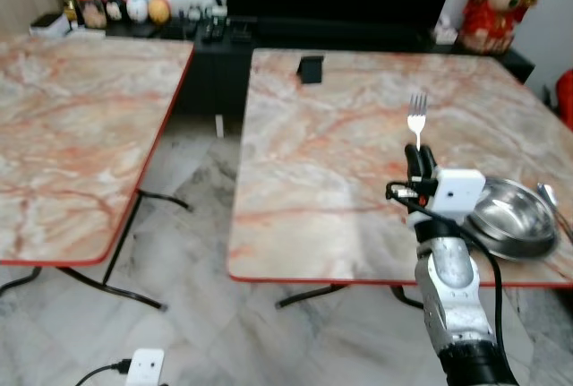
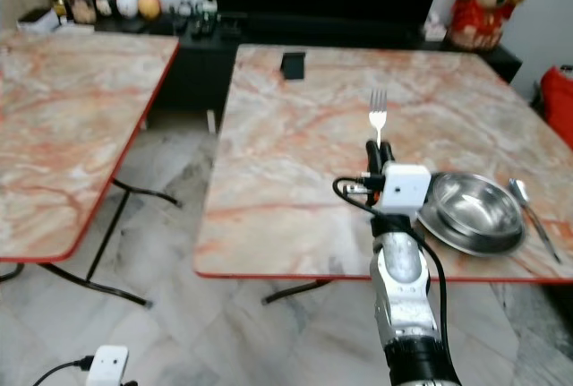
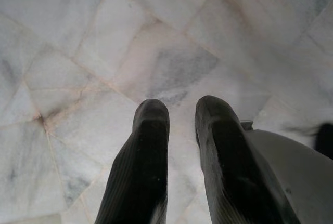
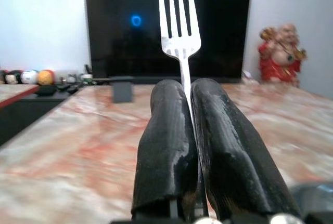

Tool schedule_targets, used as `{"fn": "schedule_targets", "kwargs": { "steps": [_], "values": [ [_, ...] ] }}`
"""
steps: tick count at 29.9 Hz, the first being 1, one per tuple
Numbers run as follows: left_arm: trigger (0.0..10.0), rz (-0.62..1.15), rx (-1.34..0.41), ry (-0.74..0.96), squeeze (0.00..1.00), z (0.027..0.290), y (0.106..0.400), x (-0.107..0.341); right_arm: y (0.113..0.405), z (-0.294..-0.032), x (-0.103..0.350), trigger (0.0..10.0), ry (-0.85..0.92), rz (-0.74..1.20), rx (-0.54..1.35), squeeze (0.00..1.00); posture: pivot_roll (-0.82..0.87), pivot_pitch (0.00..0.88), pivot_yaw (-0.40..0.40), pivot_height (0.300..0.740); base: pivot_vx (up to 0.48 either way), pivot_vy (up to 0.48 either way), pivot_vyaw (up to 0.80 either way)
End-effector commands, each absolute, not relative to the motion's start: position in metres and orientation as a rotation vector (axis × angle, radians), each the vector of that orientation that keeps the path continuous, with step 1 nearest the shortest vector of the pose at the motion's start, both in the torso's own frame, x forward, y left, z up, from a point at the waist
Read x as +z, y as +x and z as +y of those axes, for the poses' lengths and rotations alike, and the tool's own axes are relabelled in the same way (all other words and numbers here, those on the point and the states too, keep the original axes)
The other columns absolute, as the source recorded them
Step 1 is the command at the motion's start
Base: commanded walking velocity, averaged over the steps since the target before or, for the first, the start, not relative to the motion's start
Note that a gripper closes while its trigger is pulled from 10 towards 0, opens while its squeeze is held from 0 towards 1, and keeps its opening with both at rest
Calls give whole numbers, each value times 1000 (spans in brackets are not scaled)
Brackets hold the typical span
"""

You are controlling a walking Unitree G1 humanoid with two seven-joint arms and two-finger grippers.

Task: Setting the table

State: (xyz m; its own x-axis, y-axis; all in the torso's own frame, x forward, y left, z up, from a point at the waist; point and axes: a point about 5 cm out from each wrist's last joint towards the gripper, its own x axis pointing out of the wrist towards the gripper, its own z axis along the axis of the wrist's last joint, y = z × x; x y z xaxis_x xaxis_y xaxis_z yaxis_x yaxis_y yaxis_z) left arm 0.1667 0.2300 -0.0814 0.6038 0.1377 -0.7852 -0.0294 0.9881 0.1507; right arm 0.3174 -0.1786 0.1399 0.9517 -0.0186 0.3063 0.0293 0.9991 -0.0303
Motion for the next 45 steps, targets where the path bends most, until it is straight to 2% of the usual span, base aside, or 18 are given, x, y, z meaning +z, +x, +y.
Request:
{"fn": "schedule_targets", "kwargs": {
  "steps": [1,31,45],
  "values": [
    [10000,929,75,123,0,223,165,-84,317,-187,142,10000,-40,-313,-49,0,28,0,-25,731,0,-398,0],
    [10000,930,52,131,0,221,164,-84,312,-195,139,10000,-55,-304,-63,0,16,0,-25,731,65,-395,0],
    [10000,928,61,134,0,223,165,-84,313,-193,135,10000,-29,-274,-54,0,16,0,-18,731,0,0,0]
  ]
}}
